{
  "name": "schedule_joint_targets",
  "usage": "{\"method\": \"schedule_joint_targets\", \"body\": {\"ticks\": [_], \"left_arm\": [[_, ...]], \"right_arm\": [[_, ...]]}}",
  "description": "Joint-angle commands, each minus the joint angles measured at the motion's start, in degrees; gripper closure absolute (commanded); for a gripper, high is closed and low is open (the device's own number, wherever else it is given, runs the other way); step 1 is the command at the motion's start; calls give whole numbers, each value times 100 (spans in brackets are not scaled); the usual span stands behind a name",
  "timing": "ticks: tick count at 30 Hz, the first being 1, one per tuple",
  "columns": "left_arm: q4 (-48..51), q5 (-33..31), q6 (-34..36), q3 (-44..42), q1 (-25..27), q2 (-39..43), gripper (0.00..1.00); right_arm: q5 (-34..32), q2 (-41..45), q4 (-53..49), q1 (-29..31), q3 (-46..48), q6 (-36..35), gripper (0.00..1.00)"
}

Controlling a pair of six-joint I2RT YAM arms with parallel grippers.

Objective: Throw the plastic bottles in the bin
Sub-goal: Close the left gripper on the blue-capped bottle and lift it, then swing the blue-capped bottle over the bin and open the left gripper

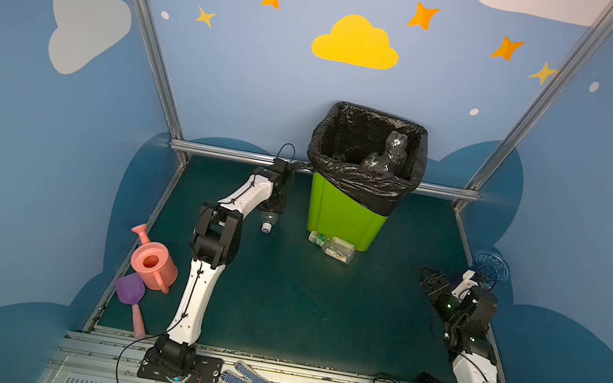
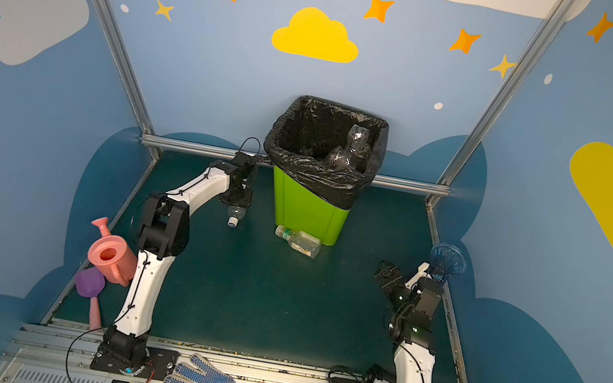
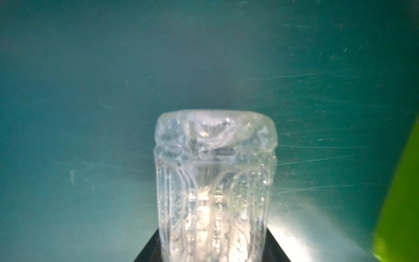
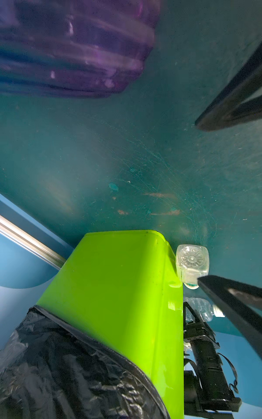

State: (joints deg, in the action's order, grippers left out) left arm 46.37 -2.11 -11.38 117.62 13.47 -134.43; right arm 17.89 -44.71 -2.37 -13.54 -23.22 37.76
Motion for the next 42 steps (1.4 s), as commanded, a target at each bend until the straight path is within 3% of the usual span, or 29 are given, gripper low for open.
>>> {"method": "schedule_joint_targets", "body": {"ticks": [1, 8, 10, 14, 16, 19, 21, 23, 25, 28, 29, 30, 32, 36, 39, 42], "left_arm": [[-505, 668, -523, -327, -316, 1031, 54], [-1461, 717, -920, -877, -675, 3306, 57], [-2283, 479, -1320, -1429, -784, 4187, 55], [-5072, -111, -2211, -3164, -899, 5803, 52], [-5579, -92, -2541, -3401, -891, 6062, 52], [-5657, 696, -2793, -2935, -758, 5747, 52], [-5584, 905, -2678, -2329, -368, 5139, 52], [-5015, 1052, -2270, -1282, 184, 4243, 45], [-3040, 1300, -1745, 1064, 682, 2908, 36], [-143, 1125, -1321, 5705, 1195, 518, 17], [-159, 1318, -1405, 5942, 1223, 328, 9], [-682, 1589, -1583, 5152, 1215, 753, 3], [-1791, 1580, -1582, 3580, 1293, 1608, 0], [-4283, 816, -1041, 359, 1612, 3452, 0], [-5135, 526, -842, -1025, 1684, 4308, 0], [-5164, 395, -682, -1769, 1673, 4833, 0]], "right_arm": [[106, 68, 7, -57, -187, 56, 2], [162, 81, 53, -127, -334, 122, 2], [171, 84, 78, -147, -362, 152, 2], [214, 66, 171, -190, -400, 195, 2], [274, 34, 178, -221, -444, 198, 2], [347, -10, 194, -246, -513, 229, 2], [415, -10, 273, -258, -494, 316, 2], [503, -19, 356, -256, -462, 404, 2], [565, -35, 375, -258, -457, 424, 2], [636, 25, 178, -263, -557, 293, 2], [643, 63, 86, -271, -593, 210, 2], [636, 131, 4, -297, -617, 147, 2], [606, 239, -57, -307, -579, 106, 2], [626, 349, 68, -321, -379, 191, 2], [696, 247, 214, -316, -275, 278, 2], [832, 72, 310, -317, -270, 345, 2]]}}
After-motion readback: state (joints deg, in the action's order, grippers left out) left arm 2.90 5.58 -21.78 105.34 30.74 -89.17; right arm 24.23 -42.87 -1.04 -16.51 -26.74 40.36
